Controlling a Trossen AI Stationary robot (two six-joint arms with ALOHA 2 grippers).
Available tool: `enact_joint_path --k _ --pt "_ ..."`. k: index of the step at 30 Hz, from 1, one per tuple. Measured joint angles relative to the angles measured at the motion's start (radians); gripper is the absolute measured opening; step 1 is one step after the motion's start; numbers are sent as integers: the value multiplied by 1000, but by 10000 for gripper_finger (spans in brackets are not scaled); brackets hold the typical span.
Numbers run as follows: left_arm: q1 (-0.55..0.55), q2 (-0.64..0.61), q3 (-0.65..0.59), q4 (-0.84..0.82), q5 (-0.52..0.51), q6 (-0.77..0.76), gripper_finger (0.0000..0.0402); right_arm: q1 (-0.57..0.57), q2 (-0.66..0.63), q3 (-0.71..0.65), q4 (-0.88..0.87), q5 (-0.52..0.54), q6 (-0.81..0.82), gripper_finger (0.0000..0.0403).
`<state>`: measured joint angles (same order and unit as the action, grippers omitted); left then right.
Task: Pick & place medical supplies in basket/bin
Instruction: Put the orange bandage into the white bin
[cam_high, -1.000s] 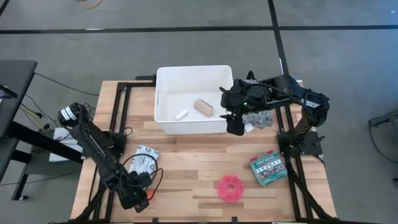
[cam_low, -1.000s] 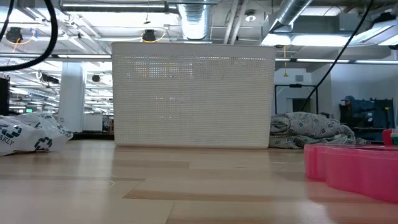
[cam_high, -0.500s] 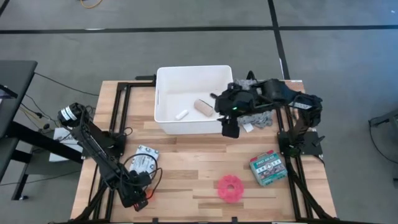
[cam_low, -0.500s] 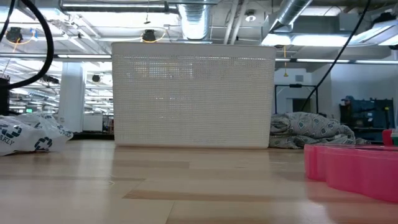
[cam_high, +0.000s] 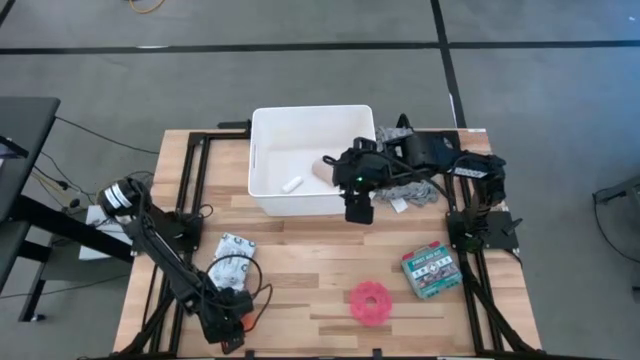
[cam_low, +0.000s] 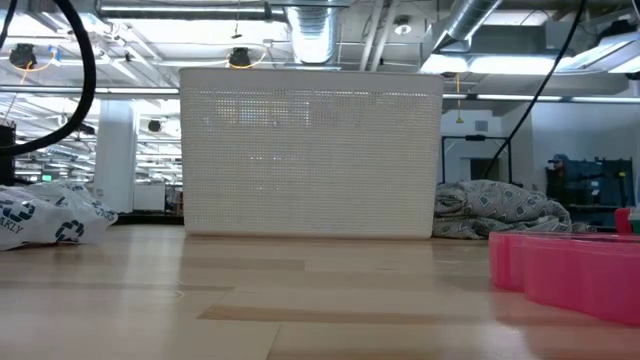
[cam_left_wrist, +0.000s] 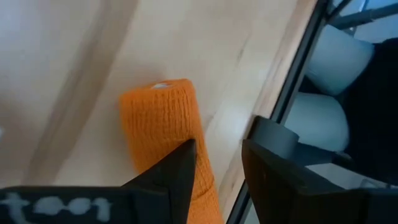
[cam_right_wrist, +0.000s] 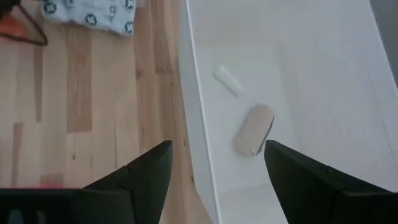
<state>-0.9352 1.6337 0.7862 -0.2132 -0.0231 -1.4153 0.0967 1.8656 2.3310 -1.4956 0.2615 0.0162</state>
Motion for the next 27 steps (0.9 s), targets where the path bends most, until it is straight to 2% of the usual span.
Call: enact_joint_path --k 2,7,10,13,18,23,27 --pt "1 15 0 32 3 15 130 1 0 0 -8 -8 -1 249" --pt "16 16 23 16 27 37 130 2 9 0 18 -108 -26 249" --pt "22 18 91 -108 29 81 130 2 18 -1 35 -110 -35 249" --pt "25 21 178 -300 26 99 130 1 12 0 39 -107 -42 249" --pt "25 45 264 -538 -18 61 130 -1 14 0 39 -107 -43 249" --pt "25 110 279 -552 -19 59 130 2 14 0 38 -107 -43 249" --pt "27 173 285 -529 19 87 130 2 14 0 37 -107 -43 249"
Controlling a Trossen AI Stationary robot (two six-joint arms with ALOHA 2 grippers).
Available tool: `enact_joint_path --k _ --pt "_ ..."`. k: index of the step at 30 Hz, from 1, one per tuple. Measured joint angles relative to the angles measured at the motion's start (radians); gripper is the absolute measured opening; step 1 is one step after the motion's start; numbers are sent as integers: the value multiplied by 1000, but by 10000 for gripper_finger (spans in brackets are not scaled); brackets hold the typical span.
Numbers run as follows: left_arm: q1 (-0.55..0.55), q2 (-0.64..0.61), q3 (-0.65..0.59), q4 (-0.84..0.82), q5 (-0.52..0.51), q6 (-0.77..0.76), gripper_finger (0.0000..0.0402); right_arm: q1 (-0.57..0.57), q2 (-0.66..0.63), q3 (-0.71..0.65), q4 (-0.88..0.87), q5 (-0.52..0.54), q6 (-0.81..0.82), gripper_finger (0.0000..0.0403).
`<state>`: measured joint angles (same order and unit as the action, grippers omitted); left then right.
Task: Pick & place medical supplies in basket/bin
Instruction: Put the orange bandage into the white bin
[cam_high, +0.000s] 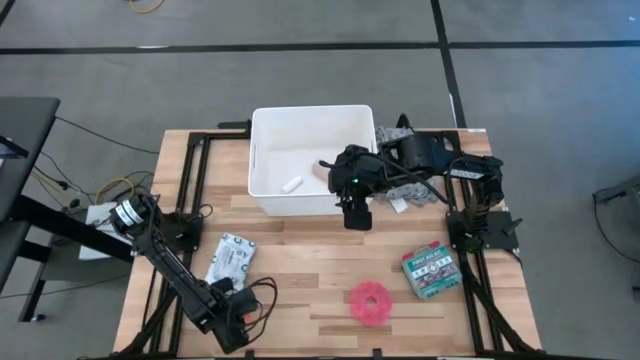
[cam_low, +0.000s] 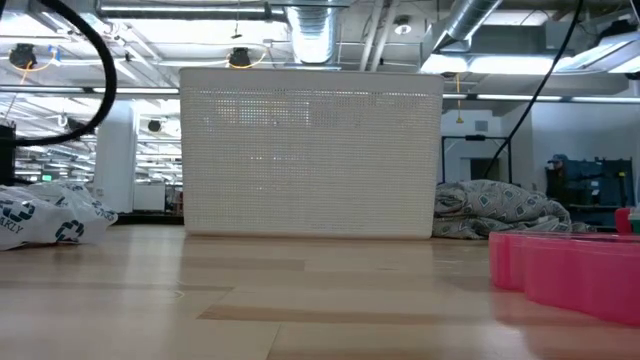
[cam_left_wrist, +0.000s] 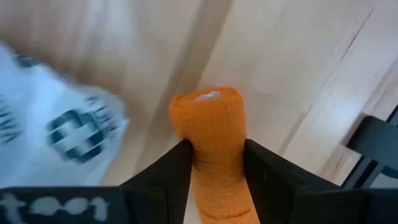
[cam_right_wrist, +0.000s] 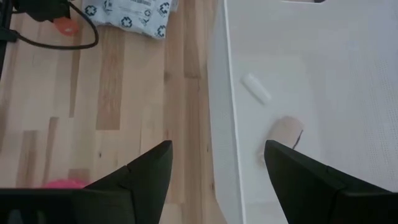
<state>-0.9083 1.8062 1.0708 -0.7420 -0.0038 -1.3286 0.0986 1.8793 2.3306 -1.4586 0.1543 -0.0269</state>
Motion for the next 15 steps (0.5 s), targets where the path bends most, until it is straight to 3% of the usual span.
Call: enact_joint_path --k 8,15 --pt "1 18 41 -11 8 -55 131 -1 0 0 -2 0 0 249" --pt "5 37 66 -32 -3 31 133 -1 0 0 -3 0 0 249"
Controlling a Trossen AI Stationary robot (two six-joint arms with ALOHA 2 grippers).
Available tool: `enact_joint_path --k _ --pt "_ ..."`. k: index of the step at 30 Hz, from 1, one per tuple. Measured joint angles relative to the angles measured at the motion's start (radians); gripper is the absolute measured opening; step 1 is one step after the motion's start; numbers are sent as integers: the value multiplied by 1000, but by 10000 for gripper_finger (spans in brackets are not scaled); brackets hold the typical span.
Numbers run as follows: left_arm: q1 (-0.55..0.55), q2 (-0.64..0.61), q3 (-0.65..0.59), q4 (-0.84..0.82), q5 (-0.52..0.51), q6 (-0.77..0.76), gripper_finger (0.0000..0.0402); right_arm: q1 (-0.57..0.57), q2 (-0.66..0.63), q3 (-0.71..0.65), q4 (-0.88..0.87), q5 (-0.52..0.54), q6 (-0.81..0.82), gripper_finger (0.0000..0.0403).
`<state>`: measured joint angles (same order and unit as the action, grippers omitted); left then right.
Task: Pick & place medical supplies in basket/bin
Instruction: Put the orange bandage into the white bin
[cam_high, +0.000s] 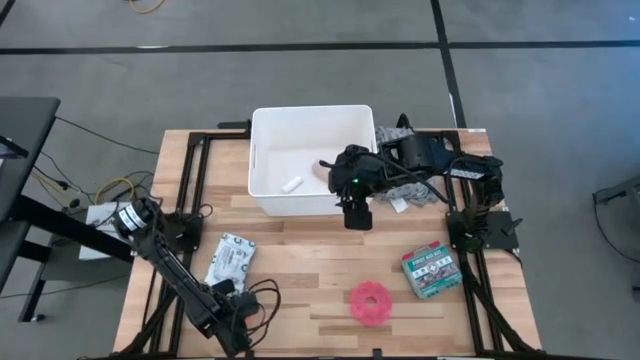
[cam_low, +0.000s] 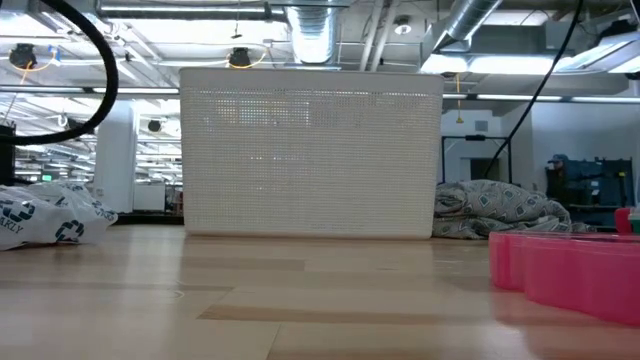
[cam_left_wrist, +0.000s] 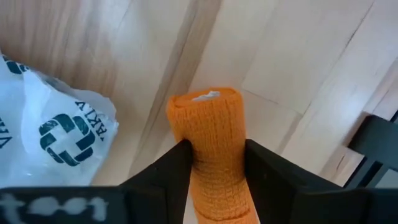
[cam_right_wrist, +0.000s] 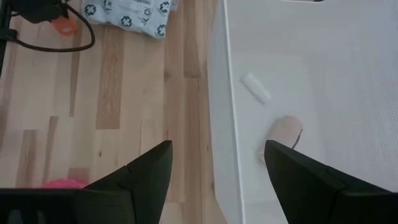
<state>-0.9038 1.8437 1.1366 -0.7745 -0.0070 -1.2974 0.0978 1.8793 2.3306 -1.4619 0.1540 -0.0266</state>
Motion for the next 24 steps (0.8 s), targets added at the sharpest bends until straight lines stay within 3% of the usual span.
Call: enact_joint_path --k 11,16,19,24 --pt "17 12 -15 23 47 2 193 1 0 0 -9 0 0 249" --pt "19 8 -29 32 39 -14 197 7 0 0 -11 0 0 249" --pt "19 8 -29 33 36 5 172 10 0 0 -15 0 0 249" --pt "28 8 -24 19 17 45 77 13 0 0 -14 1 0 249"
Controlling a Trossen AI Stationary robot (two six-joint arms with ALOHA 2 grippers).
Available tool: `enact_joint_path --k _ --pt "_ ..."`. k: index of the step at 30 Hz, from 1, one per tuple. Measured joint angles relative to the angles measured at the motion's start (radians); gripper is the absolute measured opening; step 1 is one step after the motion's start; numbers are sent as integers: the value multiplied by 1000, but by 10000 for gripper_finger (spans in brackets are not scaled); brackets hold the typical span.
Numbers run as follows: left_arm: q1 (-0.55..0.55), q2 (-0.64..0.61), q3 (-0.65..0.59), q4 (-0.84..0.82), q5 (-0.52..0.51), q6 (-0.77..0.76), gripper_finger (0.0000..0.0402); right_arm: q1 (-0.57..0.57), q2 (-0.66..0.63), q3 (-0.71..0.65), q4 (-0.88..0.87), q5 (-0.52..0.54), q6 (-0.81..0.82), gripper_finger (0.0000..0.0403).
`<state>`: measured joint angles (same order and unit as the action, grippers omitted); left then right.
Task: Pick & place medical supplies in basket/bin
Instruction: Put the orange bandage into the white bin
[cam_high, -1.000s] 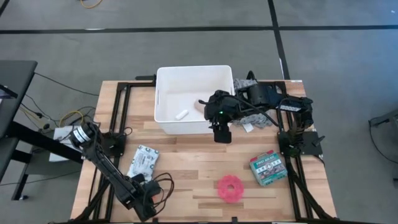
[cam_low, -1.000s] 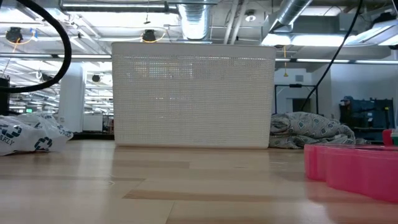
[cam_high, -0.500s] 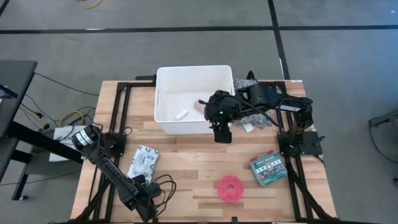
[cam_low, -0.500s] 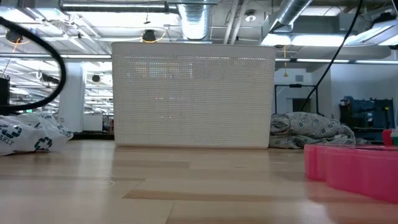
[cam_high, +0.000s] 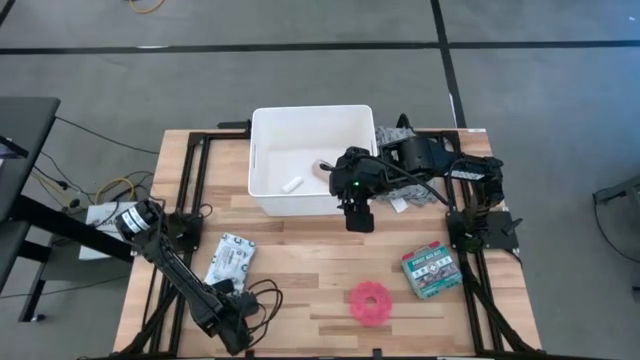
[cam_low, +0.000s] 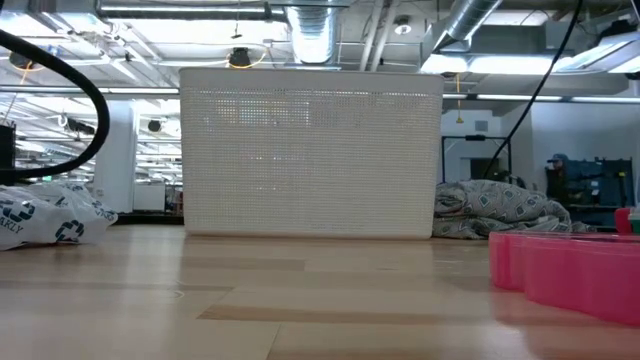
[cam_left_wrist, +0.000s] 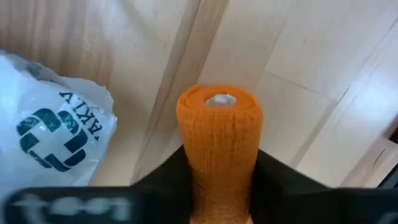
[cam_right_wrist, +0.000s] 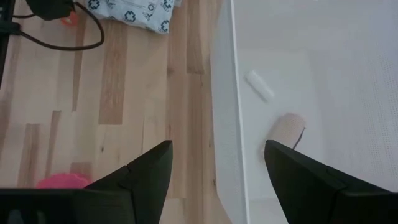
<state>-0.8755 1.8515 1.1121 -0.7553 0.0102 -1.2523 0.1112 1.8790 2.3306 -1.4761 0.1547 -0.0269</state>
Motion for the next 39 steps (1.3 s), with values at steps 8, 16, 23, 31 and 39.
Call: enact_joint_path --k 8,16,23,31,39 --pt "118 8 193 -212 -255 -5 56 0 0 0 -12 1 0 249" --pt "325 3 626 -775 -621 207 56 -9 -11 0 -45 2 -40 249" --pt "576 -42 829 -753 -727 569 56 -16 -77 0 -95 4 -2 249" --pt "921 -35 879 -662 -719 887 57 -16 -143 0 -95 11 30 249" --pt "1155 98 879 -659 -451 984 68 -16 -150 0 -95 11 37 249"
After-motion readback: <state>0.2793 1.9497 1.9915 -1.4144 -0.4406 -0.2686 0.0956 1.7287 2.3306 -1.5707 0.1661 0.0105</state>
